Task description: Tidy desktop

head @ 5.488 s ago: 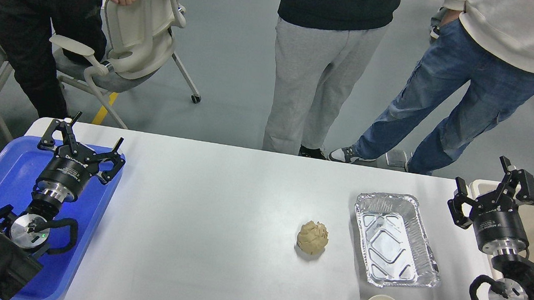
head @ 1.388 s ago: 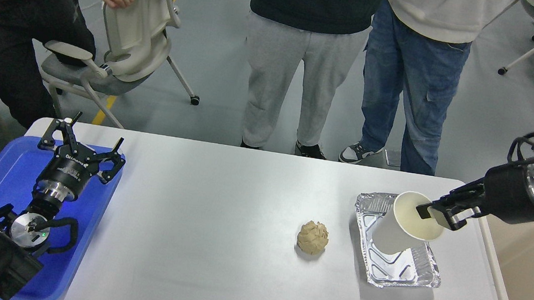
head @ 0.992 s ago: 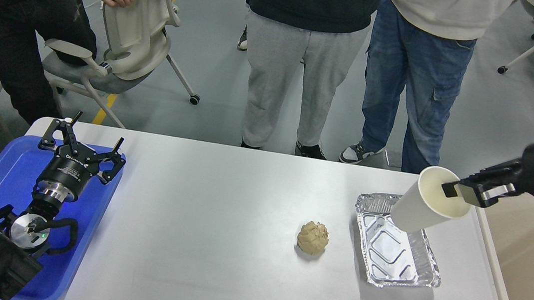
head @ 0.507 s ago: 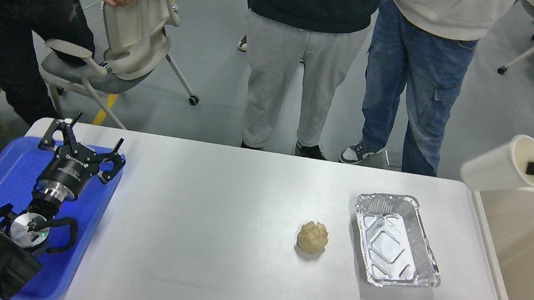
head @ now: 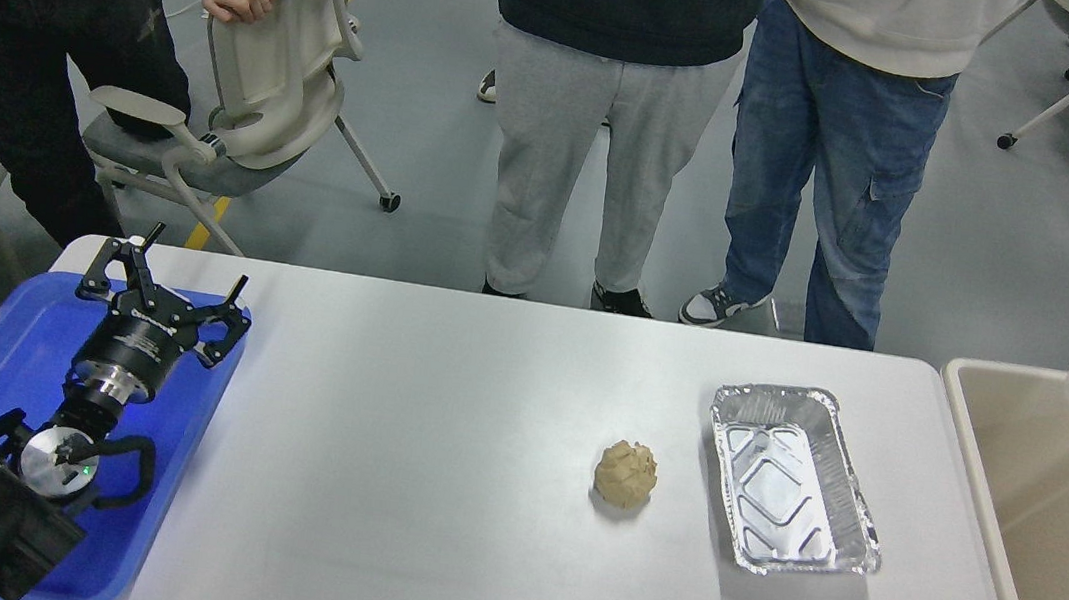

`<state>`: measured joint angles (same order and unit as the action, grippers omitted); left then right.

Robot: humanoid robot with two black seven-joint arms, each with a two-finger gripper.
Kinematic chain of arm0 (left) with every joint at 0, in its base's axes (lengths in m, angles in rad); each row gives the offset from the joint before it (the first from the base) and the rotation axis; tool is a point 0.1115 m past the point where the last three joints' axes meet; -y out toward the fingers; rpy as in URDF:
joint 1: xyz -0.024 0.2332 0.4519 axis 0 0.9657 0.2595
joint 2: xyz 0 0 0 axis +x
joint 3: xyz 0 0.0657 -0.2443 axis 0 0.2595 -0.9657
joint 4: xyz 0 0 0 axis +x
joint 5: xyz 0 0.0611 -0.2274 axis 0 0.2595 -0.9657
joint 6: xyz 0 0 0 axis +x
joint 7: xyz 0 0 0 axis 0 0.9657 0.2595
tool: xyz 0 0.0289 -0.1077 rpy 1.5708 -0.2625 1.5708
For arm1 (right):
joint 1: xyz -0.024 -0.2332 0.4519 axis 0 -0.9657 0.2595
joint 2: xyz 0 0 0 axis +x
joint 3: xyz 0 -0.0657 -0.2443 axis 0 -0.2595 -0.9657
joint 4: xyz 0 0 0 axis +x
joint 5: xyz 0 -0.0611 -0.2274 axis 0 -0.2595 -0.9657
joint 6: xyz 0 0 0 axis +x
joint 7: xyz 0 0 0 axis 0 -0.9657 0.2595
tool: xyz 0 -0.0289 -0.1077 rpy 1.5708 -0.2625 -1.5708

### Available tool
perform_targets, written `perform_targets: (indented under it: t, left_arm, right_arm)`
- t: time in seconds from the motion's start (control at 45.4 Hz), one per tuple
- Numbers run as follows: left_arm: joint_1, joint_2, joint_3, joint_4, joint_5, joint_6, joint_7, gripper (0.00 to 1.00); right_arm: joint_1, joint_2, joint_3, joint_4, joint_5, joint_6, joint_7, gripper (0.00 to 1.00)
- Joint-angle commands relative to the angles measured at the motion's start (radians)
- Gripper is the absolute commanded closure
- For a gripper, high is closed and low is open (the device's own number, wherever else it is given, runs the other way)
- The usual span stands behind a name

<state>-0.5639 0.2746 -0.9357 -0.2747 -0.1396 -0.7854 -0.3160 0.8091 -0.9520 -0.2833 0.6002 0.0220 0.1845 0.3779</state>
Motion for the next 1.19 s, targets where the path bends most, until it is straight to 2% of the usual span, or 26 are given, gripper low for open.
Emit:
perform_targets:
  t: [0.0,0.088,0.176,0.353,0.727,0.749,0.793,0.815,0.837,1.168]
  left_arm:
    - [-0.001,0.000,0.000,0.000,0.000,0.000,0.000,0.00]
    - [0.001,0.000,0.000,0.000,0.000,0.000,0.000,0.00]
    - [-0.001,0.000,0.000,-0.001,0.000,0.000,0.000,0.00]
    - [0.001,0.000,0.000,0.000,0.000,0.000,0.000,0.00]
    - [-0.001,0.000,0.000,0.000,0.000,0.000,0.000,0.00]
    - [-0.001,0.000,0.000,0.000,0.000,0.000,0.000,0.00]
    - [-0.001,0.000,0.000,0.000,0.000,0.000,0.000,0.00]
    - [-0.001,0.000,0.000,0.000,0.000,0.000,0.000,0.00]
    - [-0.001,0.000,0.000,0.000,0.000,0.000,0.000,0.00]
    - [0.001,0.000,0.000,0.000,-0.002,0.000,-0.002,0.00]
  right_arm:
    - [-0.248,0.271,0.113,-0.417,0.208,-0.043,-0.109,1.00]
    - [-0.288,0.361,0.170,-0.546,0.196,-0.037,-0.151,1.00]
    - [-0.294,0.407,0.197,-0.591,0.188,-0.043,-0.159,1.00]
    - [-0.292,0.438,0.200,-0.593,0.188,-0.079,-0.178,1.00]
    - [-0.288,0.450,0.202,-0.594,0.190,-0.085,-0.177,1.00]
    - [-0.283,0.449,0.204,-0.596,0.191,-0.086,-0.177,0.87]
    - [-0.280,0.449,0.210,-0.599,0.196,-0.089,-0.177,0.29]
    - [-0.280,0.449,0.217,-0.602,0.196,-0.092,-0.175,0.05]
    - [-0.280,0.449,0.228,-0.606,0.196,-0.092,-0.175,0.01]
    - [-0.277,0.443,0.273,-0.619,0.194,-0.086,-0.171,0.00]
